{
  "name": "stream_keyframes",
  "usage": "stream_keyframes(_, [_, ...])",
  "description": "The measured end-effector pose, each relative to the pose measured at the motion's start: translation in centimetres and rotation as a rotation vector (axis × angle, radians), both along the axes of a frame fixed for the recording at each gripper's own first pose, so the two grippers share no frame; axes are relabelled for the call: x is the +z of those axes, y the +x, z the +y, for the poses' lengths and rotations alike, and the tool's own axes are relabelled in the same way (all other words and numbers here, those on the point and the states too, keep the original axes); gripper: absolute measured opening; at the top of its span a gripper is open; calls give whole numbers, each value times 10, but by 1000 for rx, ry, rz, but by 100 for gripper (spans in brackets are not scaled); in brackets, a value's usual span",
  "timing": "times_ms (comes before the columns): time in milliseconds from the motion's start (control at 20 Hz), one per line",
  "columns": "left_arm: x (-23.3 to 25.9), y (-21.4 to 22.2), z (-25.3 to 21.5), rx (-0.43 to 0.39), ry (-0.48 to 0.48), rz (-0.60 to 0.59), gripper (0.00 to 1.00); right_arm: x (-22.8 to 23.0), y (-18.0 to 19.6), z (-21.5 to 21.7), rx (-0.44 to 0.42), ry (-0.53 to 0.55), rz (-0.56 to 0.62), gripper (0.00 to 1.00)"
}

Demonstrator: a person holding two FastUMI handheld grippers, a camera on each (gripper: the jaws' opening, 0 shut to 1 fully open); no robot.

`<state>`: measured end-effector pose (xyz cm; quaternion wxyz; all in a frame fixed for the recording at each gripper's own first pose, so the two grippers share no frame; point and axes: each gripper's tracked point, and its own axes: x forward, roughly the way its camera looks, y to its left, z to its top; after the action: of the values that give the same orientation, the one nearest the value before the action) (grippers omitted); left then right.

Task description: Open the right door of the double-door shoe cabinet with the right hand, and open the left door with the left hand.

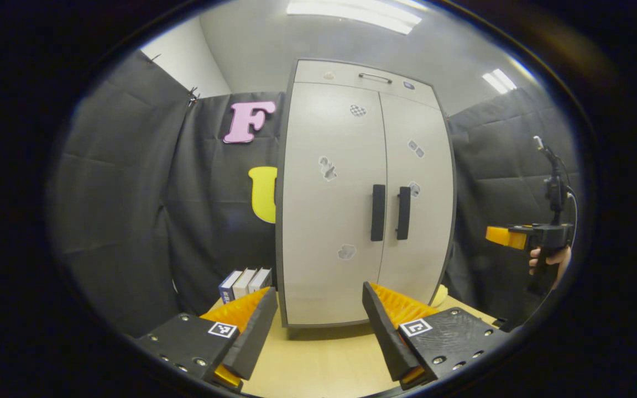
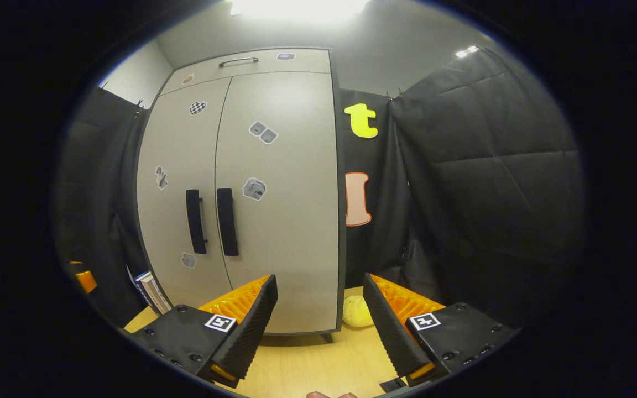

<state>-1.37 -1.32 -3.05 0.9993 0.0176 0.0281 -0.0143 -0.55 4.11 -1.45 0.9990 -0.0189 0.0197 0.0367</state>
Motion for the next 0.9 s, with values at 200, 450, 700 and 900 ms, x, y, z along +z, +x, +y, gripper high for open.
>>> stream_keyframes(200, [-5, -4, -1, -10, 17, 3, 91, 8, 7, 17, 35, 29, 7, 98])
stream_keyframes(450, [-16, -10, 4, 0, -3, 14, 91, 28, 24, 36, 77, 20, 0, 98])
stream_keyframes(700, [-25, -18, 13, 25, -16, 29, 91, 43, 43, 67, 127, 22, -6, 98])
stream_keyframes(900, [-27, -25, 23, 43, -34, 37, 91, 49, 58, 97, 170, 23, -8, 98])
